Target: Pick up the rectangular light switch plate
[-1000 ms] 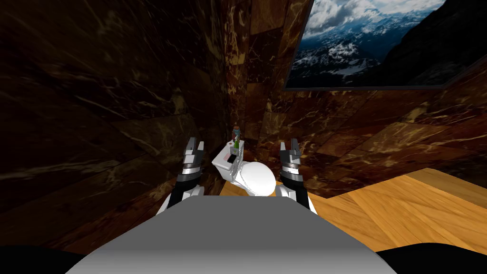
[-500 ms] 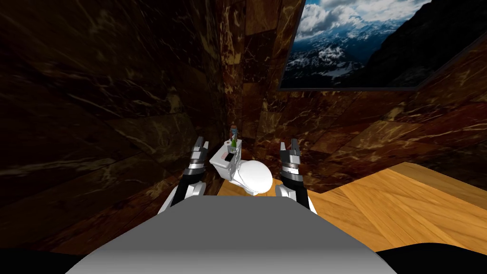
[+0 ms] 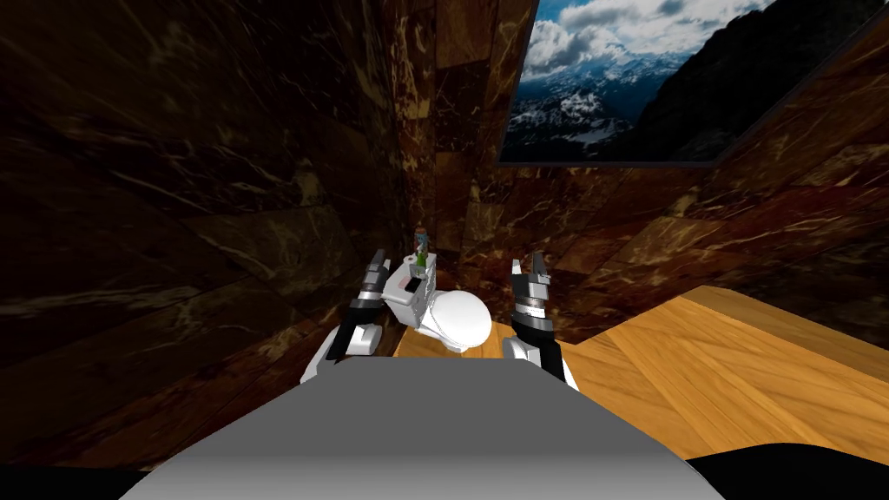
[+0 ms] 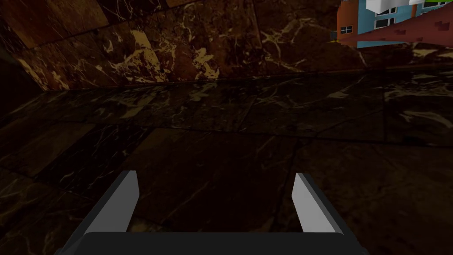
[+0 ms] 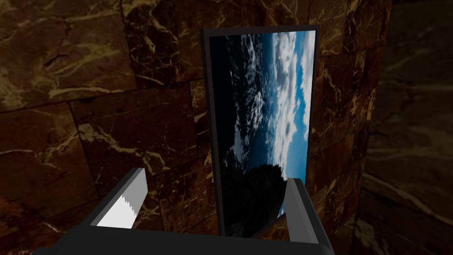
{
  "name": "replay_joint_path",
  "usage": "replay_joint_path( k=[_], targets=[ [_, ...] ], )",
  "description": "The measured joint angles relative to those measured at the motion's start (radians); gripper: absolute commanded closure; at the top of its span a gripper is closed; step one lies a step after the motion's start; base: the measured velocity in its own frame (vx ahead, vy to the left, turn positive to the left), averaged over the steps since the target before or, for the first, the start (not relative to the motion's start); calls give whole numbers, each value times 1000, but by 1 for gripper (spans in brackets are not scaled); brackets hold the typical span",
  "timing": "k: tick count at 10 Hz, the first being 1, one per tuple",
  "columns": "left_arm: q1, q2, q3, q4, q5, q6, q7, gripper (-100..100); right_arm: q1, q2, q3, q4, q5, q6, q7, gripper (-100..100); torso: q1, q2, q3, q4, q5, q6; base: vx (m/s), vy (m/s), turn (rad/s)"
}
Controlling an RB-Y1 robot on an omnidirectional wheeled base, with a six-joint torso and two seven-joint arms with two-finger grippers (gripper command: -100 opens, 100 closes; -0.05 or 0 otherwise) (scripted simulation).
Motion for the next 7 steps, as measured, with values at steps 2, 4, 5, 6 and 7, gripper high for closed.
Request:
replay_joint_path(
  k=[2,4,5,6,7],
  targets=[
    [-47,14,1,38,10,55,2,-100,0,0,0,0,0,0,0,0,-1,1,0,0,0,0,-48,-52,-48],
    [-92,29,-1,75,21,107,5,-100,0,0,0,0,0,0,0,0,-1,0,0,0,0,0,-27,-31,-29],
    [-99,28,-1,79,21,127,5,-100,0,0,0,0,0,0,0,0,1,-1,0,0,0,0,-30,-37,-102],
    [-119,34,-5,96,26,151,4,-100,0,0,0,0,0,0,0,0,0,-1,0,0,0,0,-29,-32,-42],
    [-142,36,-6,110,29,181,4,-100,0,0,0,0,0,0,0,0,0,-1,0,0,0,0,-43,-39,-82]
  ],
)
